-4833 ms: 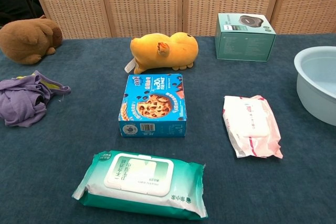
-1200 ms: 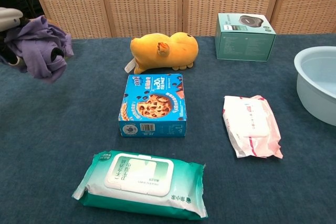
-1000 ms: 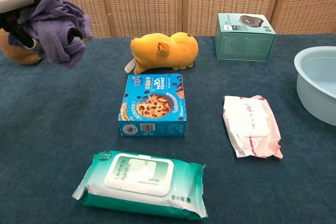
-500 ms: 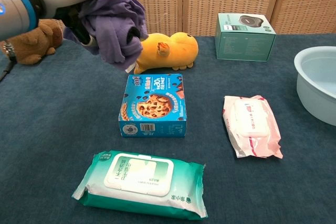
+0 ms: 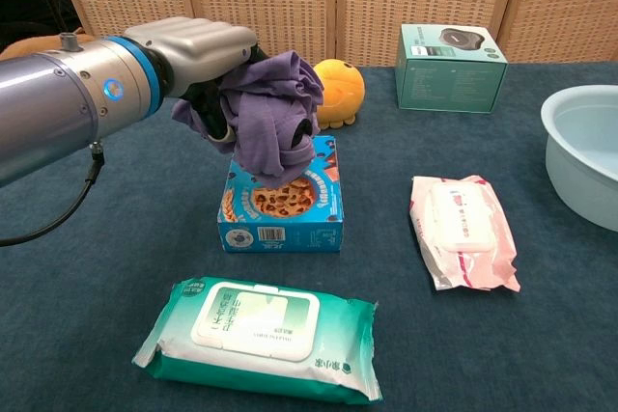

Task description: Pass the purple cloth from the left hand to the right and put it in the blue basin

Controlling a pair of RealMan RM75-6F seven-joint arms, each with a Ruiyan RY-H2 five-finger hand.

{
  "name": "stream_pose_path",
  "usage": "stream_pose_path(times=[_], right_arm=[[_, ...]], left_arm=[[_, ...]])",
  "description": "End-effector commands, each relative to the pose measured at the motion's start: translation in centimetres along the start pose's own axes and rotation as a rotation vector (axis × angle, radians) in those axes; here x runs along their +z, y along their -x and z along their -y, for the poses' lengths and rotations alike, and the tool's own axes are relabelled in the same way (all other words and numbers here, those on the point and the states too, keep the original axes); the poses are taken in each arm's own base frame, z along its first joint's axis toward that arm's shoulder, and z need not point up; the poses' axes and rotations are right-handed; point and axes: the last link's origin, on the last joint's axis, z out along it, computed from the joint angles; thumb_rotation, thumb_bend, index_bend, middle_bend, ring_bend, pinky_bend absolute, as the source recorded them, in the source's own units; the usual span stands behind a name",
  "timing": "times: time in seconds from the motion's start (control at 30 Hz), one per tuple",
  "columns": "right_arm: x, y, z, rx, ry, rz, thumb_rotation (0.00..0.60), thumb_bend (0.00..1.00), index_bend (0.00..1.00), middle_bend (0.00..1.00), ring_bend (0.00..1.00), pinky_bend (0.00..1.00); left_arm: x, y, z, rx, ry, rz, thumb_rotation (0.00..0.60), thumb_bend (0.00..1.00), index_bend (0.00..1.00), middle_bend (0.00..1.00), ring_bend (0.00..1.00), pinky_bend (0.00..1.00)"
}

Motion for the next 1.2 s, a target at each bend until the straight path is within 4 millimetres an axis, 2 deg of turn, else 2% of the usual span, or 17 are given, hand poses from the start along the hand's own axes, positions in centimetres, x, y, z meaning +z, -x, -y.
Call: stream_pose_path(times=[0.03,0.1,0.37,0.47,0.6,0.67,0.83,1.0,1.2], right_arm=[[-0.1,-0.1,0.0,0.004,-0.004,-0.002,0.600,0.00,0.00,0.00,0.00,0.00],[-0.1,-0.1,-0.1,0.006,-0.003,-0.004,0.600,0.00,0.00,0.00,0.00,0.00],[-0.3,-0.3,-0.2,0.011,0.001,-0.010,0.600,0.00,0.00,0.00,0.00,0.00],[-0.3,-0.3,-0.2,0.010,0.001,-0.012,0.600,0.00,0.00,0.00,0.00,0.00],[-0.3,-0.2,-0.2,0.010,0.001,-0.014,0.600,0.00,0.00,0.00,0.00,0.00],[-0.3,-0.2,-0.2,0.010,0.001,-0.012,0.600,0.00,0.00,0.00,0.00,0.00],[-0.3,-0.2,-0.2,0.010,0.002,-0.014,0.600,0.00,0.00,0.00,0.00,0.00],[-0.3,-0.2,-0.2,0.010,0.004,-0.016,0.600,0.00,0.00,0.00,0.00,0.00],[-0.2,-0.2,-0.3,0.009,0.007,-0.016,0.600,0.00,0.00,0.00,0.00,0.00]], left_arm=[[0.4,0.7,-0.5,0.005,-0.003,0.019,0.600,0.54,0.79,0.44,0.46,0.49],[0.5,1.1,-0.6,0.014,-0.004,0.029,0.600,0.54,0.77,0.42,0.45,0.49],[0.5,2.7,-0.7,0.039,-0.005,0.091,0.600,0.49,0.61,0.29,0.37,0.49],[0.5,3.1,-0.6,0.039,-0.003,0.108,0.600,0.46,0.54,0.22,0.33,0.48],[0.5,3.4,-0.3,0.021,0.000,0.143,0.600,0.39,0.38,0.05,0.22,0.41],[0.6,3.5,-0.2,0.018,0.000,0.152,0.600,0.36,0.31,0.01,0.16,0.35],[0.7,3.5,0.1,-0.003,0.006,0.158,0.600,0.28,0.16,0.00,0.03,0.17],[0.7,3.2,0.3,-0.032,0.014,0.146,0.600,0.20,0.05,0.00,0.00,0.03],[0.6,1.9,0.7,-0.094,0.031,0.106,0.600,0.16,0.00,0.00,0.00,0.00]])
